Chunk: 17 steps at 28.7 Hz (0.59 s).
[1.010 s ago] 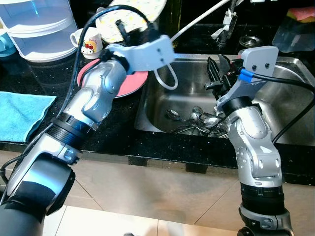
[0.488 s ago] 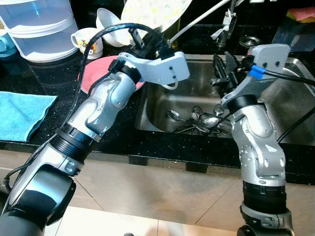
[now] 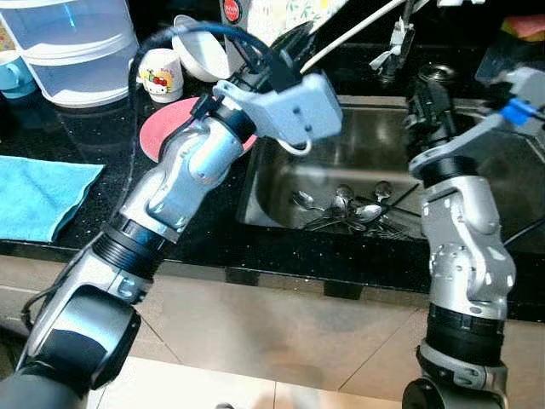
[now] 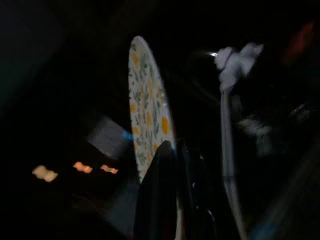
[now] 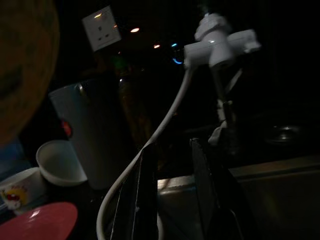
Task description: Kitchen organization
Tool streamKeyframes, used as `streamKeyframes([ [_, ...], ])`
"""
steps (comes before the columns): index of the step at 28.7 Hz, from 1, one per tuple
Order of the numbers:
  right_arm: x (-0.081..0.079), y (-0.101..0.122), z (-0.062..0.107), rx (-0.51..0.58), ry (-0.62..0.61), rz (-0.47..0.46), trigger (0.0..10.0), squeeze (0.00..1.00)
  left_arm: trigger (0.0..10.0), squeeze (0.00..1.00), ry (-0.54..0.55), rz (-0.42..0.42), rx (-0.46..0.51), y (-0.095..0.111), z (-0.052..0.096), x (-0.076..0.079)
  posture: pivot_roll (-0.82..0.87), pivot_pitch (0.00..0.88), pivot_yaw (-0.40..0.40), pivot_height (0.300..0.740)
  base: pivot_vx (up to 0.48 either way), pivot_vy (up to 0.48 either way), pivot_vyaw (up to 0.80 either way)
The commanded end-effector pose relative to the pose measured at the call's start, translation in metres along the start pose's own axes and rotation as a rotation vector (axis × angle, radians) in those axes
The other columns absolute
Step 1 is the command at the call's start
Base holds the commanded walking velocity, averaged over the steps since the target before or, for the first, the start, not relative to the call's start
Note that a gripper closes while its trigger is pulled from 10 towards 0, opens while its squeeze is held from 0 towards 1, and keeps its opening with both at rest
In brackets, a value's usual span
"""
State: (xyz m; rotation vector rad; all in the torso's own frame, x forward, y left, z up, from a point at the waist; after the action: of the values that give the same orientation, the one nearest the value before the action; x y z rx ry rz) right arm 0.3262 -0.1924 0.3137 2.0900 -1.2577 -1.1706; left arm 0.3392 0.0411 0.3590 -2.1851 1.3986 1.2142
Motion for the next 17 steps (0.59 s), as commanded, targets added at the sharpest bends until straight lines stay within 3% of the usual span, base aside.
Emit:
streamKeyframes([
  [1, 0.002, 0.004, 0.000, 0.012, -0.012, -0.013, 10.0, 0.00, 10.0, 0.00, 0.028, 0.174, 0.032, 0.008, -0.003, -0.009, 0.05, 0.111, 0.070, 0.740, 0.000, 0.000, 0.00],
  [3, 0.004, 0.005, -0.001, 0.013, -0.019, -0.013, 10.0, 0.00, 10.0, 0.00, 0.025, 0.270, 0.047, 0.010, -0.003, -0.011, 0.05, 0.111, 0.070, 0.740, 0.000, 0.000, 0.00],
  [5, 0.006, 0.006, -0.001, 0.014, -0.025, -0.013, 10.0, 0.00, 10.0, 0.00, -0.005, 0.425, 0.067, 0.014, -0.003, -0.011, 0.05, 0.118, 0.070, 0.740, 0.000, 0.000, 0.00],
  [6, 0.006, 0.006, -0.001, 0.014, -0.025, -0.013, 10.0, 0.00, 10.0, 0.00, -0.005, 0.425, 0.067, 0.014, -0.003, -0.011, 0.05, 0.118, 0.070, 0.740, 0.000, 0.000, 0.00],
  [7, 0.007, 0.006, -0.001, 0.013, -0.029, -0.013, 10.0, 0.00, 10.0, 0.00, -0.010, 0.488, 0.072, 0.015, -0.003, -0.011, 0.04, 0.120, 0.070, 0.740, 0.000, 0.000, 0.00],
  [9, 0.008, 0.006, 0.000, 0.012, -0.033, -0.015, 10.0, 0.00, 10.0, 0.00, -0.029, 0.677, 0.087, 0.015, -0.001, -0.012, 0.04, 0.120, 0.070, 0.740, 0.000, 0.000, 0.00],
  [10, 0.008, 0.006, 0.000, 0.012, -0.033, -0.015, 10.0, 0.00, 10.0, 0.00, -0.029, 0.677, 0.087, 0.015, -0.001, -0.012, 0.04, 0.120, 0.070, 0.740, 0.000, 0.000, 0.00],
  [11, 0.009, 0.006, 0.000, 0.010, -0.035, -0.016, 10.0, 0.00, 10.0, 0.00, -0.006, 0.837, 0.084, 0.011, 0.000, -0.019, 0.04, 0.125, 0.071, 0.740, 0.000, 0.000, 0.00],
  [17, 0.009, 0.006, 0.000, 0.009, -0.036, -0.020, 10.0, 0.00, 10.0, 0.00, 0.004, 1.256, 0.111, 0.000, 0.011, -0.032, 0.05, 0.127, 0.070, 0.740, 0.000, 0.000, 0.00],
])
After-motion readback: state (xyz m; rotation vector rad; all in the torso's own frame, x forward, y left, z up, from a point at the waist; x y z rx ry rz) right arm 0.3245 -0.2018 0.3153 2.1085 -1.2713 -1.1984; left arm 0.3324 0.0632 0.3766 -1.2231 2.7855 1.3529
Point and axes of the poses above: a point about 5 cm out from each wrist's last joint towards the gripper, its own z axis pointing back from the gripper into the wrist, its own y axis along the axis of the wrist's last joint, x = y × z, the point moved 2 cm from there along -z, pointing out of the wrist towards the gripper, and after that the axes turned 14 degrees about -z, right-handed, at the moved point
